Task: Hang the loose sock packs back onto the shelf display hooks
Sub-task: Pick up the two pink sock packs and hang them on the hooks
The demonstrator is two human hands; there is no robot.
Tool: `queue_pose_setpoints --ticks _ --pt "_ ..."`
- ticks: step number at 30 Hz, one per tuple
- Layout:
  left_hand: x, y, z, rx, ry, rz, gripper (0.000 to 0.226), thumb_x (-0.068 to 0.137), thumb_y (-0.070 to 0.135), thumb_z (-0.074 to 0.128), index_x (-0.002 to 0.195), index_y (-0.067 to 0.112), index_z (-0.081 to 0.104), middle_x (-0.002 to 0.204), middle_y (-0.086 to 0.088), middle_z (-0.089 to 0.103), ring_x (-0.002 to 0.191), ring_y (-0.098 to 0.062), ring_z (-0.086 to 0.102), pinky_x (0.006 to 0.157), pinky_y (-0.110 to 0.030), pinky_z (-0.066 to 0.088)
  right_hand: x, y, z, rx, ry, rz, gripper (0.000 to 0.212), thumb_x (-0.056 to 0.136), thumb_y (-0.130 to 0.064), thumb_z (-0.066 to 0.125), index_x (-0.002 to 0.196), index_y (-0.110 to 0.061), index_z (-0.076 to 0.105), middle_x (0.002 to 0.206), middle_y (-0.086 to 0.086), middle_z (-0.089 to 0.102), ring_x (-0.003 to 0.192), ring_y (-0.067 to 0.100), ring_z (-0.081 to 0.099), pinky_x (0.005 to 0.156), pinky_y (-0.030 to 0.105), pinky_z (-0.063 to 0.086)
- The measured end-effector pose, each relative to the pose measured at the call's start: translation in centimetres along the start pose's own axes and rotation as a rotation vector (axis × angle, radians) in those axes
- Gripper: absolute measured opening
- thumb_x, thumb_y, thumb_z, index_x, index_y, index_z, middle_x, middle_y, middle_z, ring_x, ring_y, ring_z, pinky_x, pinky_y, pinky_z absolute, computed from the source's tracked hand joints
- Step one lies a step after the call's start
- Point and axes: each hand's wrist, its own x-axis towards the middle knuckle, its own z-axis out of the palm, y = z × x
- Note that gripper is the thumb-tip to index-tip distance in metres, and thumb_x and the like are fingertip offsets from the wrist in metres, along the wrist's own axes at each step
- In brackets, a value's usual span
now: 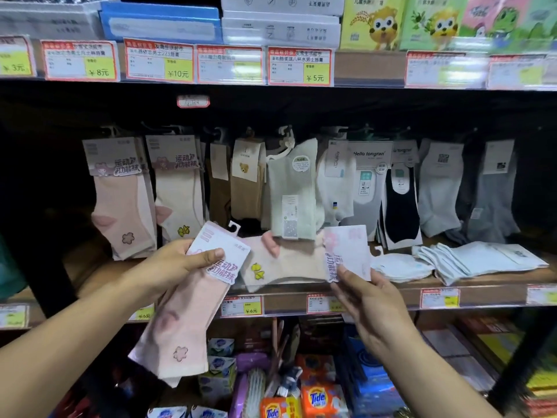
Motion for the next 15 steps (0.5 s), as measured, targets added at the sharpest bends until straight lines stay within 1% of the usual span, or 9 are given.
queue_pose_setpoints --ticks 1,2,4,6,8,10,12,14,15 --pt "0.0 -0.2 -0.1 -0.016 0.018 0.014 0.069 0.048 0.052 0.09 0.097 0.006 0.076 0.098 -0.015 0.078 0.079 -0.025 0.076 0.064 -0.026 0.06 -0.1 -0.4 -0.4 0.042 0.015 0.01 0.027 0.089 0.0 0.068 0.116 -0.002 0.067 0.112 0.012 0.077 0.097 0.019 0.075 0.075 0.03 0.064" --pt "-0.1 -0.4 0.0 -0.04 0.038 0.029 0.07 0.047 0.054 0.09 0.095 0.006 0.076 0.098 -0.015 0.078 0.08 -0.024 0.076 0.063 -0.025 0.059 -0.2 -0.9 -0.8 0.08 0.026 0.027 0.029 0.089 0.0 0.067 0.117 -0.001 0.066 0.112 0.013 0.077 0.099 0.021 0.074 0.077 0.034 0.064" --pt "-0.5 -0.6 0.2 -0.103 0.072 0.035 0.057 0.06 0.047 0.083 0.097 0.005 0.075 0.102 -0.017 0.077 0.079 -0.022 0.075 0.065 -0.025 0.059 -0.2 -2.1 -1.6 0.124 0.032 0.048 0.032 0.088 -0.001 0.067 0.12 0.0 0.064 0.109 0.013 0.077 0.099 0.021 0.073 0.075 0.04 0.064" --pt "-0.7 -0.7 0.4 -0.177 0.092 0.049 0.057 0.061 0.046 0.082 0.099 0.004 0.074 0.105 -0.018 0.076 0.08 -0.02 0.074 0.069 -0.026 0.059 -0.2 -3.4 -2.3 0.147 0.018 0.042 0.03 0.086 -0.004 0.068 0.116 -0.004 0.062 0.093 0.008 0.078 0.085 0.016 0.075 0.068 0.04 0.065" --pt "-1.0 -0.9 0.5 -0.25 0.107 0.067 0.065 0.054 0.05 0.088 0.098 0.005 0.075 0.104 -0.017 0.077 0.081 -0.019 0.075 0.069 -0.025 0.06 -0.2 -4.8 -2.8 0.162 0.001 0.019 0.023 0.087 -0.007 0.066 0.11 -0.008 0.061 0.083 0.005 0.079 0.083 0.015 0.072 0.064 0.041 0.064" --pt "-1.4 -0.7 0.5 -0.31 0.125 0.072 0.052 0.067 0.042 0.078 0.102 0.005 0.072 0.104 -0.015 0.077 0.08 -0.017 0.075 0.071 -0.024 0.06 -0.2 -6.2 -2.9 0.167 -0.005 -0.031 0.007 0.093 -0.012 0.061 0.1 -0.012 0.061 0.081 0.001 0.08 0.085 0.016 0.074 0.065 0.042 0.064" --pt "-1.8 -0.2 0.5 -0.367 0.136 0.076 0.043 0.076 0.035 0.067 0.107 0.005 0.07 0.102 -0.012 0.078 0.08 -0.016 0.075 0.074 -0.025 0.06 -0.3 -7.8 -2.9 0.134 -0.02 -0.124 0.004 0.097 -0.018 0.057 0.097 -0.019 0.061 0.087 -0.002 0.079 0.078 0.012 0.077 0.067 0.036 0.064" --pt "-2.1 0.6 0.3 -0.399 0.143 0.095 0.047 0.075 0.035 0.068 0.11 0.004 0.069 0.101 -0.01 0.078 0.084 -0.017 0.075 0.079 -0.028 0.06 -0.4 -9.4 -2.7 0.052 -0.029 -0.248 0.008 0.1 -0.023 0.053 0.098 -0.026 0.061 0.091 -0.006 0.074 0.071 0.005 0.073 0.072 0.032 0.062" --pt "-2.2 0.9 0.0 -0.409 0.141 0.104 0.054 0.072 0.039 0.074 0.112 0.004 0.068 0.105 -0.011 0.077 0.088 -0.019 0.075 0.082 -0.032 0.06 -0.5 -10.1 -2.5 0.001 -0.03 -0.31 0.01 0.101 -0.024 0.052 0.099 -0.028 0.061 0.091 -0.008 0.073 0.067 0.003 0.071 0.072 0.031 0.063"
